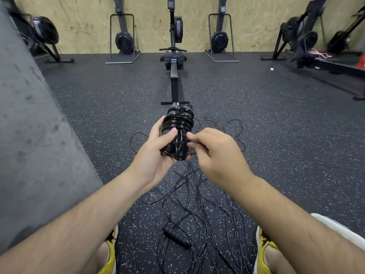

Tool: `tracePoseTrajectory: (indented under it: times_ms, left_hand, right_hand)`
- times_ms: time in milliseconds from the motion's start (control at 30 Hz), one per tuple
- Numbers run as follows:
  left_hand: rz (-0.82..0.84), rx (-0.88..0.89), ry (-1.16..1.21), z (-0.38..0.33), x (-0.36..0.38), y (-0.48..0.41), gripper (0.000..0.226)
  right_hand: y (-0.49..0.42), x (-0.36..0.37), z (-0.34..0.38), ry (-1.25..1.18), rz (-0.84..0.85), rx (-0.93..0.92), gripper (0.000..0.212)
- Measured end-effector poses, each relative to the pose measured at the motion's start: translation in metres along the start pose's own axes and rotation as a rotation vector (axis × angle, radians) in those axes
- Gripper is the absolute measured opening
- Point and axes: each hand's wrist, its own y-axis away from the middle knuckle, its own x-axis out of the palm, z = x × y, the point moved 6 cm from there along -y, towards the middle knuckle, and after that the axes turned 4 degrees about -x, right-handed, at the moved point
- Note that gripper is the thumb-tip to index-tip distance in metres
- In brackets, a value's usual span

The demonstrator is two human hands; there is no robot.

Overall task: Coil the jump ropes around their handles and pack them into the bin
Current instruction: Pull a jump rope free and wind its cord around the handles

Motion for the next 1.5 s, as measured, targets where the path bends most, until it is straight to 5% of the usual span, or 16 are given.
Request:
tracePoseTrajectory:
  times_ms: [233,433,533,700,867,1200,1500]
  left_hand:
    - [-0.036,-0.016,-0.133,0.013,0.001,0.004,0.063]
    - [-0.103,-0.019,-0.086,0.015,-0.005,0.002,0.038]
    - [-0.157,0.003,-0.051,0.009,-0.014,-0.001,0.036]
    - [-0.252,0.021,-0.191,0.015,-0.027,0.002,0.056]
    - [-0.317,0.033,-0.461,0.015,-0.047,0.008,0.093]
    - [-0.270,-0.002,-0.348,0.016,-0.088,0.015,0.094]
    - [-0.537,-0.077,-0.472,0.016,-0.163,0.020,0.077]
  right_hand:
    - [0.006,0.005,0.001,-0.204,-0.143,0.268,0.007]
    - [0.004,0.014,-0.001,-0.377,-0.124,0.388,0.040]
    - [0.005,0.017,-0.004,-0.410,-0.070,0.396,0.040]
    - [0.020,0.037,0.003,-0.676,-0.115,0.625,0.035]
    - [0.020,0.063,0.022,-0.730,0.015,0.638,0.047]
    - [0.013,0.134,0.010,-0.628,0.054,0.766,0.075]
    - [0.017,0.222,-0.009,-0.941,0.097,0.996,0.050]
